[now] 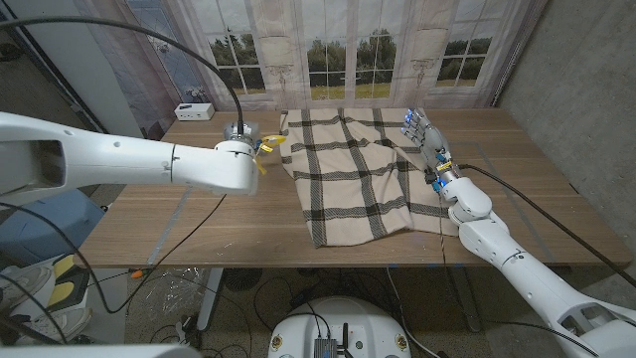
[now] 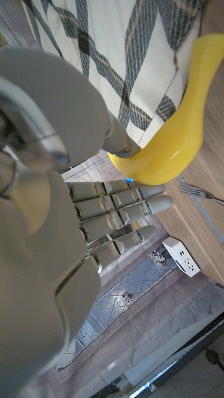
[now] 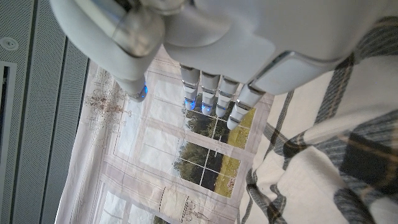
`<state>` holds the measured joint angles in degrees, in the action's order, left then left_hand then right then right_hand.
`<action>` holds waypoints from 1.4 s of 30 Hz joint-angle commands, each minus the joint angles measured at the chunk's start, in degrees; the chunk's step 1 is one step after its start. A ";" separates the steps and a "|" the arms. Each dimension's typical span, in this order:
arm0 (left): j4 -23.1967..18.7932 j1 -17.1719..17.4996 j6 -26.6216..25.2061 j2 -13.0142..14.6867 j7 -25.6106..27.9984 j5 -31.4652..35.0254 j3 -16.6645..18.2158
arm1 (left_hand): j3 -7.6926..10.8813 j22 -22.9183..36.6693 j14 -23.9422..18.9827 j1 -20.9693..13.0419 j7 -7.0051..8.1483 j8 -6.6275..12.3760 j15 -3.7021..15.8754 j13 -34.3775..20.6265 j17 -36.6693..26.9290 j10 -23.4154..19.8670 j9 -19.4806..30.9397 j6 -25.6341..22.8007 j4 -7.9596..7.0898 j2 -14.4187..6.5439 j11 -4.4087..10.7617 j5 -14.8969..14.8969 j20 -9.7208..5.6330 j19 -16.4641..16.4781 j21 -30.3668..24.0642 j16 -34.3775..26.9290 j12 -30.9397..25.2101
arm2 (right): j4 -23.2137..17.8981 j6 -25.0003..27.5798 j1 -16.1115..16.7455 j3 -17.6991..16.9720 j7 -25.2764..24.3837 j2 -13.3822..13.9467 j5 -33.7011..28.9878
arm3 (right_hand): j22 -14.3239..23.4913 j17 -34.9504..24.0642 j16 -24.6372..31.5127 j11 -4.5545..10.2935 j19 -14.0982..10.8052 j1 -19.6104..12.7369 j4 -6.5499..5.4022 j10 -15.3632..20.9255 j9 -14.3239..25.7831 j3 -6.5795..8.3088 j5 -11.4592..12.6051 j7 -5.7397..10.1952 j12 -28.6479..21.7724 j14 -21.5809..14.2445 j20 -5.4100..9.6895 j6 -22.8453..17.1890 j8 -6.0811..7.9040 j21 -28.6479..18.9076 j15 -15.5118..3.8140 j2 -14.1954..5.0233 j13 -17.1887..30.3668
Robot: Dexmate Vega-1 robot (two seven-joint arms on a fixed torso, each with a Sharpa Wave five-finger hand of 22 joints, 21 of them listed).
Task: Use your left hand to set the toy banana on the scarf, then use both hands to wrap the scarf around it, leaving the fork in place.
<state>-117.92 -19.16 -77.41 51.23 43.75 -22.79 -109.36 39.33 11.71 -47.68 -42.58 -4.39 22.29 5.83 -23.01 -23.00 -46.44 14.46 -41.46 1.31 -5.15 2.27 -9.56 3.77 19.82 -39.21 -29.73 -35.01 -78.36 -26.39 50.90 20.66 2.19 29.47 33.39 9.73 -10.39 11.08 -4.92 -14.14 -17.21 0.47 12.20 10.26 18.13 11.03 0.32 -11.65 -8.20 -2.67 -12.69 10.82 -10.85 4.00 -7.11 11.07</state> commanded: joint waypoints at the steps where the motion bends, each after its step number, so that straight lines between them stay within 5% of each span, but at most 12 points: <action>1: 3.96 3.20 6.05 -1.17 -19.69 26.35 2.43 | 2.66 0.16 -0.01 -6.71 2.10 0.66 4.22 -0.46 -0.37 -4.62 4.59 -5.31 -2.99 -6.45 4.95 -0.25 -0.04 -0.25 -0.30 0.07 -0.51 | -7.22 3.38 3.40 -0.64 -3.65 3.09 -1.80 | 0.29 -0.18 -0.06 -0.43 -0.47 0.33 0.40 0.56 0.19 0.07 -0.10 -0.38 0.10 -0.09 -0.32 -0.25 0.03 -0.47 0.42 0.03 0.07; 11: 8.64 9.54 13.55 -2.33 -31.79 43.01 10.09 | 2.60 0.10 -0.01 -6.90 2.13 0.94 4.31 -0.94 -0.57 -4.39 5.12 -5.29 -3.09 -6.31 5.02 -0.25 -0.07 -0.35 -0.61 0.33 -0.90 | -10.11 3.56 5.42 -1.36 -5.87 4.04 -3.17 | 0.29 -0.14 -0.07 -0.46 -0.51 0.16 0.62 0.82 0.19 0.22 -0.17 -0.62 0.04 -0.16 -0.42 -0.54 0.13 -0.48 0.56 -0.01 0.08; 25: 14.75 21.98 27.89 -4.72 -44.23 62.32 26.92 | 2.48 0.02 -0.18 -7.05 2.20 1.26 4.28 -1.15 -0.54 -4.40 5.76 -5.22 -3.27 -6.27 5.10 -0.24 -0.11 -0.57 -0.96 0.77 -1.26 | -12.12 3.58 6.51 -1.73 -6.98 4.70 -4.55 | 0.30 -0.13 -0.05 -0.35 -0.51 0.05 0.87 0.99 0.19 0.37 -0.28 -0.69 0.04 -0.27 -0.47 -0.72 0.15 -0.49 0.57 0.00 0.08; 35: 20.63 29.45 41.29 -8.55 -46.27 70.90 38.66 | 2.32 -0.04 -0.12 -7.11 2.42 1.45 4.35 -1.06 -0.64 -4.41 6.17 -5.17 -3.42 -6.23 5.06 -0.22 -0.22 -0.69 -1.23 1.08 -1.36 | -13.57 3.48 7.13 -1.84 -7.35 5.24 -5.60 | 0.30 -0.14 -0.05 -0.67 -0.53 0.01 1.01 1.25 0.19 0.47 -0.35 -0.71 -0.01 -0.30 -0.48 -0.82 0.15 -0.49 0.54 -0.01 0.08; 42: 27.17 31.47 50.83 -12.75 -45.13 74.21 43.89 | 2.28 -0.08 -0.09 -7.20 2.37 1.55 4.48 -0.96 -0.76 -4.44 6.26 -5.30 -3.44 -6.22 5.01 -0.23 -0.36 -0.77 -1.40 1.25 -1.41 | -14.52 3.87 7.35 -1.73 -7.83 5.57 -6.65 | 0.30 -0.14 -0.04 -0.67 -0.56 0.02 1.08 1.29 0.19 0.53 -0.40 -0.68 0.01 -0.34 -0.49 -0.93 0.17 -0.50 0.51 -0.02 0.08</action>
<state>-98.75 7.35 -43.32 43.40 -0.17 42.45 -74.70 38.94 11.44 -47.60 -42.81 -4.38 23.36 5.71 -23.82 -23.53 -46.41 14.48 -41.46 0.92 -4.92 2.31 -9.57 3.47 19.31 -40.09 -28.58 -36.08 -90.99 -22.92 57.61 18.92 -5.00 34.36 28.09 9.73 -10.40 11.08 -5.63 -14.34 -17.21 1.33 12.90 10.26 18.56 10.80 -0.31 -11.66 -8.18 -2.87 -13.31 10.82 -10.85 4.41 -7.11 11.05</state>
